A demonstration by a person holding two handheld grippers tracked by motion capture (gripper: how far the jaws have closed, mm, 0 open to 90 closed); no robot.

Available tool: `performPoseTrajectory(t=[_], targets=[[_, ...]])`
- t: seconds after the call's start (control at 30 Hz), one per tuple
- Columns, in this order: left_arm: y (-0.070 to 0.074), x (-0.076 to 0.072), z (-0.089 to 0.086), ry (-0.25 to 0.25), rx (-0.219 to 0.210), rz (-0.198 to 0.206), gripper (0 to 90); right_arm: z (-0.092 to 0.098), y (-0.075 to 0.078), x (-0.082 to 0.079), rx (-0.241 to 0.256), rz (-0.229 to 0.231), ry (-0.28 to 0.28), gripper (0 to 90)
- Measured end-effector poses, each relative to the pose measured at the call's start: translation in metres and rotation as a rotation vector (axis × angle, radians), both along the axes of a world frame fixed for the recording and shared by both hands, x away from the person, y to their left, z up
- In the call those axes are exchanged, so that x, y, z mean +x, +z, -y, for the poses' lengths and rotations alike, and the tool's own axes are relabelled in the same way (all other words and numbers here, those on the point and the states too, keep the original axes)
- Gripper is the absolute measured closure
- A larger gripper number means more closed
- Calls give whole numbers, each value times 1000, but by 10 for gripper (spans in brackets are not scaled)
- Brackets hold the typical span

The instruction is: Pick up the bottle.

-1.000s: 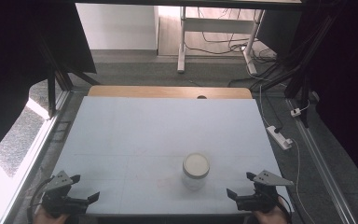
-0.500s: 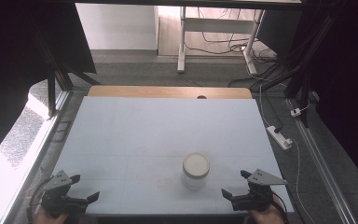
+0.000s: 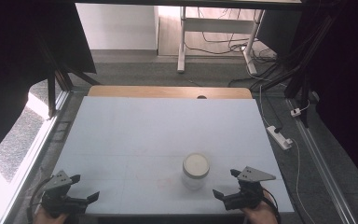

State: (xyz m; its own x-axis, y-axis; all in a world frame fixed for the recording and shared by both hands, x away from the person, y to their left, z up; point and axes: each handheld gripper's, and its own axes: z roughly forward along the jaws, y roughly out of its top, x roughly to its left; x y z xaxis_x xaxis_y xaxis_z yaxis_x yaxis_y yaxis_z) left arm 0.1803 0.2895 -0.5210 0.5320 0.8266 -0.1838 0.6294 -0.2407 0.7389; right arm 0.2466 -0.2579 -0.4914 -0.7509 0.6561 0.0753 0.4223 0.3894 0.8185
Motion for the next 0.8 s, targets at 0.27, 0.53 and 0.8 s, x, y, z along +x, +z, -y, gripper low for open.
performPoseTrajectory(t=[0.27,0.53,0.8], targets=[[0,0,1,0,5,-4,0,-16,-1,10,-5,-8,30,0],[0,0,2,0,9,-5,0,-30,-4,17,-20,0,64,0],[0,0,3,-9,22,-3,0,-45,-7,26,-22,-22,95,0]])
